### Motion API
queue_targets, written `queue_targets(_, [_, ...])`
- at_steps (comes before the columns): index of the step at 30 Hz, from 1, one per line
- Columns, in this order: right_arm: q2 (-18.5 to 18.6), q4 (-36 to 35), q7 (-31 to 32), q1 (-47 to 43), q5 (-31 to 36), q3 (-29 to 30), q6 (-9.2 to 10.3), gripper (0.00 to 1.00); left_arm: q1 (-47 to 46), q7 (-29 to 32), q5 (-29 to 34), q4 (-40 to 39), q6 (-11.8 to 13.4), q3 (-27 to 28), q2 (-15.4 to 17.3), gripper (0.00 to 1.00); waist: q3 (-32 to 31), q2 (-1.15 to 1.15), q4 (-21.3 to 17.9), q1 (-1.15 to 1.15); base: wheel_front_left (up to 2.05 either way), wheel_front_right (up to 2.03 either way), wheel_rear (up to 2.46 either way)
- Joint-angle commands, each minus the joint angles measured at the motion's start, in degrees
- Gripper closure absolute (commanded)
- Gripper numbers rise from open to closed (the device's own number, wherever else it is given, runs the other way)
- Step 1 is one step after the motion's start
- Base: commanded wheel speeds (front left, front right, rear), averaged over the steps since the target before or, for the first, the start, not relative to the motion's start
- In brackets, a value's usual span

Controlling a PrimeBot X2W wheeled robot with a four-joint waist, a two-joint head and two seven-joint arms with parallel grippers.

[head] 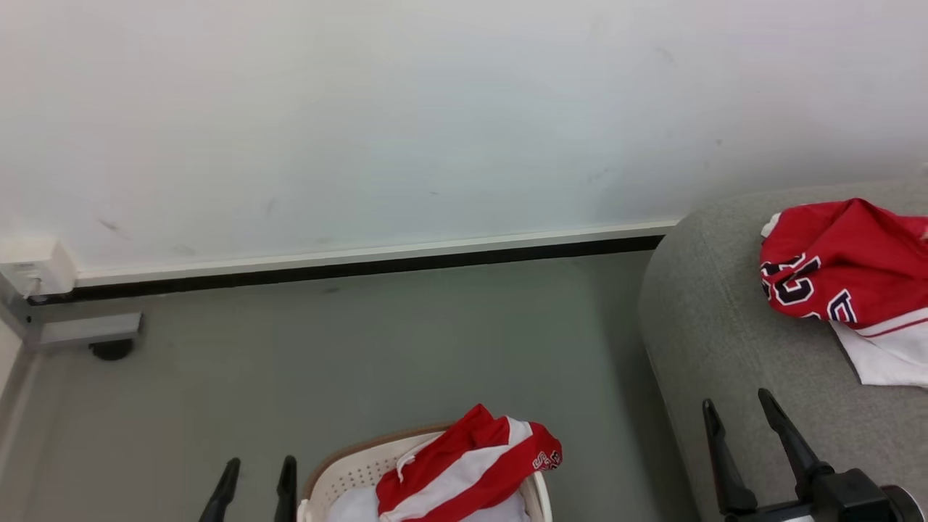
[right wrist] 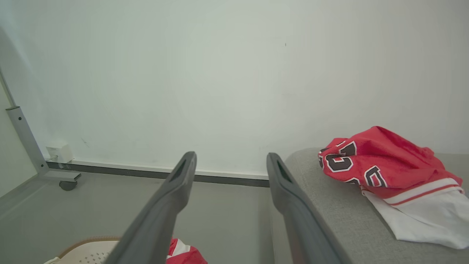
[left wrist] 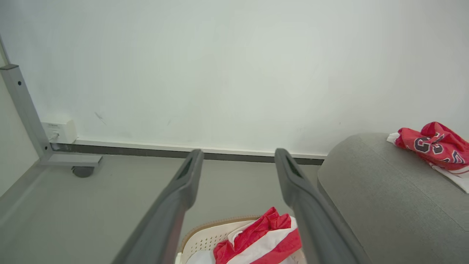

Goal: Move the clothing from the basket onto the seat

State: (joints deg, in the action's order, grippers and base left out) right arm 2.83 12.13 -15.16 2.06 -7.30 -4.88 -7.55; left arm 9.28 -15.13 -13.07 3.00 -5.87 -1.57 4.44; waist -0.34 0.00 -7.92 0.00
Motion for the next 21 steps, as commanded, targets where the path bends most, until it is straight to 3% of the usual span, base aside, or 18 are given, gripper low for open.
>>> queue_targets(1, [0.1, -0.5, 0.0, 0.8, -0.3, 0.0, 0.12, 0.00, -1.3, 0.0, 1.1, 0.1, -0.3, 0.0, -0.2, 0.00, 1.4, 0.00, -1.9, 0.00, 0.00, 0.00, 0.00])
queue_targets(8, [0.1, -2.5, 0.0, 2.5, -0.6, -0.7, 0.12, 0.00, -6.2, 0.0, 2.3, 2.7, -1.1, -2.3, 0.1, 0.00, 6.1, 0.00, -6.0, 0.00, 0.00, 0.00, 0.00])
queue_targets(14, [0.1, -5.6, 0.0, 5.1, -1.7, -2.3, 0.12, 0.00, -13.5, 0.0, 3.4, 8.9, -1.5, -5.5, 2.2, 0.00, 12.6, 0.00, -10.5, 0.00, 0.00, 0.00, 0.00])
queue_targets(21, [0.1, -8.9, 0.0, 8.8, -4.8, -3.7, 0.13, 0.00, -24.0, 5.1, 4.6, 16.1, -1.6, -9.9, 5.2, 0.00, 21.3, 0.00, -14.9, 0.00, 0.00, 0.00, 0.00])
